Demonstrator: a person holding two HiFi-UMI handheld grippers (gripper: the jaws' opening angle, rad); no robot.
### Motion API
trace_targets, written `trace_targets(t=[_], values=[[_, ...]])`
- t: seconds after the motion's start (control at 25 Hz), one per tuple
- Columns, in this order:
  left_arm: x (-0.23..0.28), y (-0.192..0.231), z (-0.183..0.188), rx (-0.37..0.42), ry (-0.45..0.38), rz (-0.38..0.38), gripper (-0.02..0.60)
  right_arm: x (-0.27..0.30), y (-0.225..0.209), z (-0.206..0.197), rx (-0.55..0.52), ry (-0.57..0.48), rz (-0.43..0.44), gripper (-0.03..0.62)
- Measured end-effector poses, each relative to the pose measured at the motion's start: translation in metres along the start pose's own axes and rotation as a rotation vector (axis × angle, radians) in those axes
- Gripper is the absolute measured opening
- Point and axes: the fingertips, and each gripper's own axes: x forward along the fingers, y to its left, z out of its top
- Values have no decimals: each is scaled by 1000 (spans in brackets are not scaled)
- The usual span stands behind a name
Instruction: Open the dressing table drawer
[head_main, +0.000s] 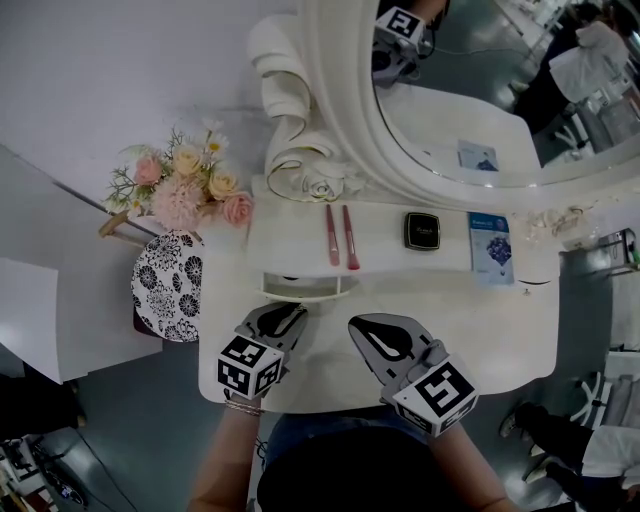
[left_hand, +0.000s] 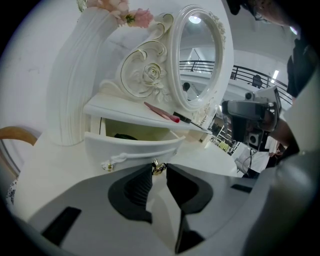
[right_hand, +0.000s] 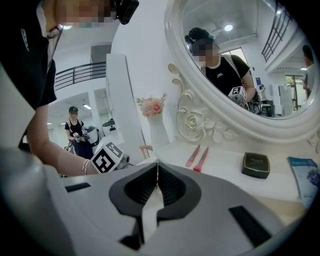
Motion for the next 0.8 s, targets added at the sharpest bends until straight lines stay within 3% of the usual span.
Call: trace_targets(t=[0.24, 0.6, 0.8], values=[[-5, -7, -5, 4, 10, -3, 132, -2, 4, -3, 12, 4, 5, 20], [-27, -6, -14, 8, 1, 39, 130, -4, 16, -1, 6, -6, 11, 20], [-39, -7, -4, 26, -47, 45, 77, -6, 22, -1, -1, -11, 6, 20]])
